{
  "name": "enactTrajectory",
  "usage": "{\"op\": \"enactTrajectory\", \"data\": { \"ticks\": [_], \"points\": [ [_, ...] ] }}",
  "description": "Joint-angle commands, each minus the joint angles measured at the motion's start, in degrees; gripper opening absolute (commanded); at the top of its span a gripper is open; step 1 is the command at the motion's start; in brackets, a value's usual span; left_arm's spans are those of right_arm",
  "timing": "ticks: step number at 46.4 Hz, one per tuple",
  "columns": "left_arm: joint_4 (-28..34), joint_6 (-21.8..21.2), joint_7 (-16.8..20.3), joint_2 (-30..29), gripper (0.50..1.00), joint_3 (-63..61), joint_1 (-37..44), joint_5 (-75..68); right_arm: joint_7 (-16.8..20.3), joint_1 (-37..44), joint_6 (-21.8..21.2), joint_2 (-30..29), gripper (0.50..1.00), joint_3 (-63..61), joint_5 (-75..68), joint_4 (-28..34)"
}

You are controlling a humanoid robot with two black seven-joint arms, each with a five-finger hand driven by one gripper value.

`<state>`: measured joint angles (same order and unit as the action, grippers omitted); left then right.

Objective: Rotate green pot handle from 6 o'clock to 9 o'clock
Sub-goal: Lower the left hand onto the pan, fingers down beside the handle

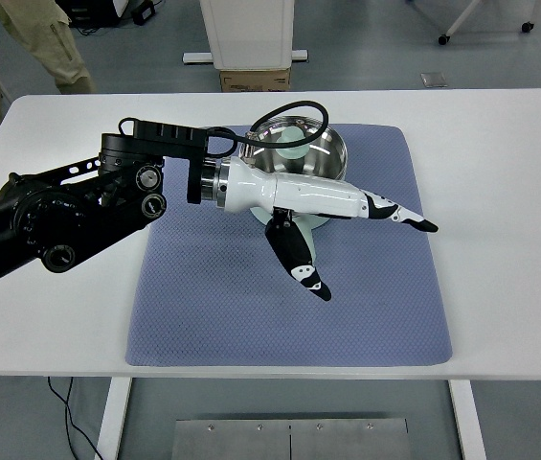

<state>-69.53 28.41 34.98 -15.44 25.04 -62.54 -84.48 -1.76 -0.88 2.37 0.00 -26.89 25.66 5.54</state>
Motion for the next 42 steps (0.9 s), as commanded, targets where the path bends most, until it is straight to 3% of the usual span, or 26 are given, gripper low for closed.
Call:
{"op": "enactTrajectory", "data": {
  "ticks": [1,10,42],
  "points": [
    [-0.1,0.0,0.0,-0.2,1.000,-0.7,0.0,-1.6,0.0,0.0,0.0,0.0,1.000,0.0,0.0,0.0],
    [-0.2,-2.7,-0.2,-0.3,1.000,-1.0,-0.2,-8.8,0.0,0.0,0.0,0.0,1.000,0.0,-0.1,0.0],
    [0.2,-4.3,0.0,-1.4,1.000,-3.2,-0.8,-10.5,0.0,0.0,0.0,0.0,1.000,0.0,0.0,0.0]
  ]
}}
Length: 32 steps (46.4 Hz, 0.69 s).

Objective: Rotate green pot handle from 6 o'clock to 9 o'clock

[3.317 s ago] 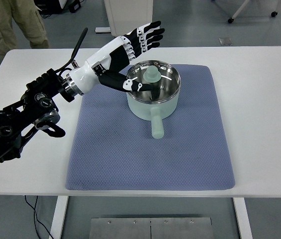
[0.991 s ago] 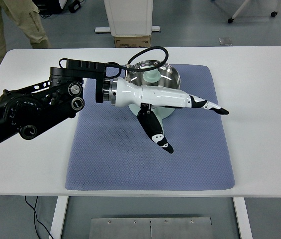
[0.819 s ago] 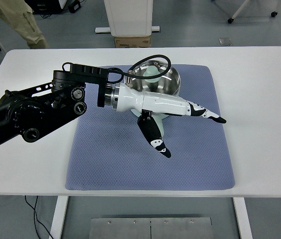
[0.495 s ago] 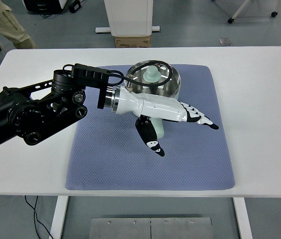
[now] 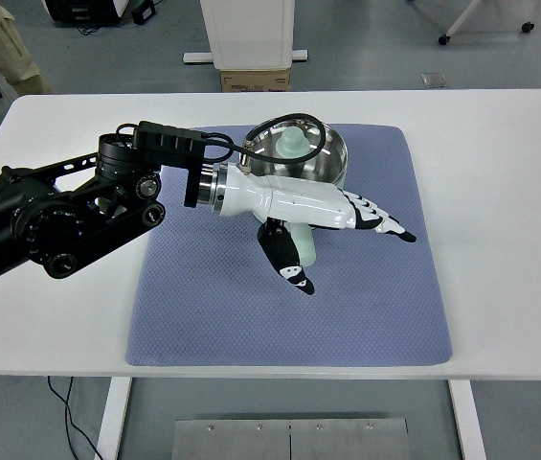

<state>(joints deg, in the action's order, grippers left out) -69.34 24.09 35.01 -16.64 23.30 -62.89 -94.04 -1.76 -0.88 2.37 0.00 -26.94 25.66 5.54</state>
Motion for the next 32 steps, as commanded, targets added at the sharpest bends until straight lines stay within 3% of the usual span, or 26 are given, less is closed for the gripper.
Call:
{"op": "enactTrajectory", "data": {
  "ticks": [1,18,32],
  "points": [
    [0.0,-0.2,0.0,-0.2,1.000,-1.9,-0.8,-1.7,0.0,0.0,0.0,0.0,1.000,0.0,0.0,0.0],
    [2.6,-0.4,0.0,-0.2,1.000,-2.7,-2.7,-17.3,0.0,0.0,-0.1,0.0,1.000,0.0,0.0,0.0],
    [2.3,0.2,0.0,-1.5,1.000,-4.0,-3.9,-18.9,0.0,0.0,0.0,0.0,1.000,0.0,0.0,0.0]
  ]
}}
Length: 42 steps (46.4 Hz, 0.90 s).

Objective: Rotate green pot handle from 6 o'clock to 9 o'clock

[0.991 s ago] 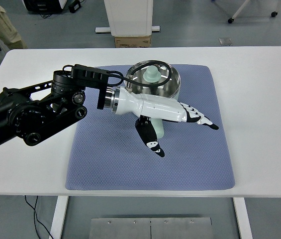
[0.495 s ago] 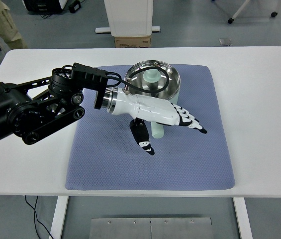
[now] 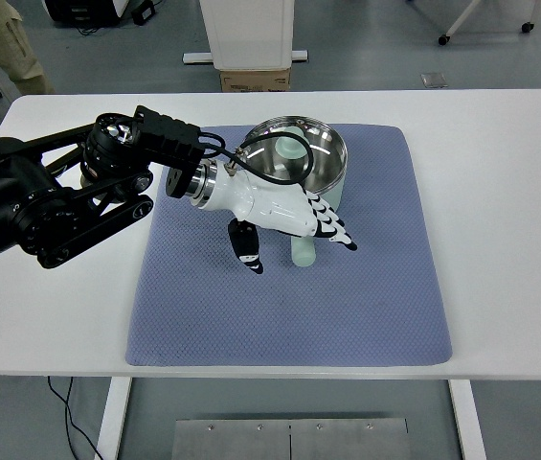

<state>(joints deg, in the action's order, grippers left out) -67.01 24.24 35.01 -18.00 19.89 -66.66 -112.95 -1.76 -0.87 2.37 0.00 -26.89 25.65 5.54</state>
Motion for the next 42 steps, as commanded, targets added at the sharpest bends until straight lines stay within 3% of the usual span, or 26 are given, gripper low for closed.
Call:
{"op": "enactTrajectory", "data": {
  "ticks": [1,42],
  "points": [
    [-0.1,0.0,0.0,-0.2,1.000,-0.6,-0.3,0.0,0.0,0.0,0.0,0.0,1.000,0.0,0.0,0.0],
    [-0.6,0.2,0.0,0.0,1.000,-1.0,-1.5,2.7,0.0,0.0,0.0,0.0,1.000,0.0,0.0,0.0]
  ]
}}
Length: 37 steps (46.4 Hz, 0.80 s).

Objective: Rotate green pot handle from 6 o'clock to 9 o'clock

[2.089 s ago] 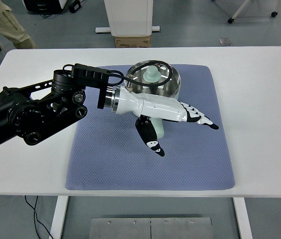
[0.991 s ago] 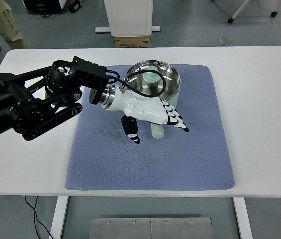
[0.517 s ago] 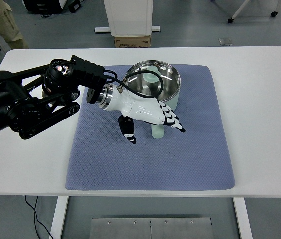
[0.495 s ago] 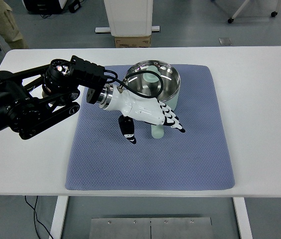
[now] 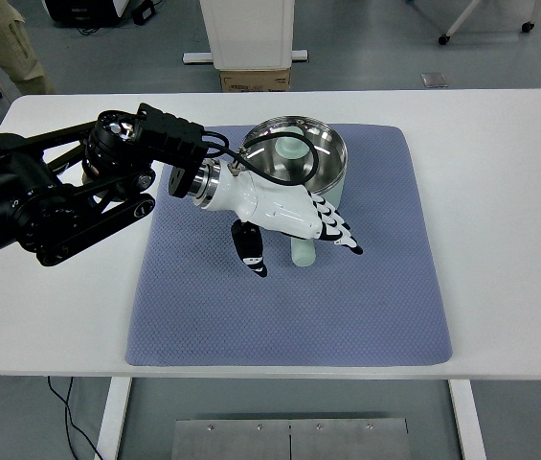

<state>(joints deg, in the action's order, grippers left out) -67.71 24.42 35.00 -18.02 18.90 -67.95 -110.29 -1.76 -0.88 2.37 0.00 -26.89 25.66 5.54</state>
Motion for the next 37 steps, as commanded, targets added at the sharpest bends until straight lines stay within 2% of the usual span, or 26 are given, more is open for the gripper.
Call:
{"op": "enactTrajectory", "data": {
  "ticks": [1,19,37],
  "points": [
    [0.1,0.0,0.0,0.0,1.000,-0.1,-0.3,0.1,0.0,0.0,0.0,0.0,1.000,0.0,0.0,0.0],
    [0.0,1.0,0.0,0.1,1.000,-0.9,-1.1,0.1,0.0,0.0,0.0,0.0,1.000,0.0,0.0,0.0],
    [0.0,1.7,0.0,0.2,1.000,-5.0,-5.4,-0.1,0.0,0.0,0.0,0.0,1.000,0.0,0.0,0.0]
  ]
}}
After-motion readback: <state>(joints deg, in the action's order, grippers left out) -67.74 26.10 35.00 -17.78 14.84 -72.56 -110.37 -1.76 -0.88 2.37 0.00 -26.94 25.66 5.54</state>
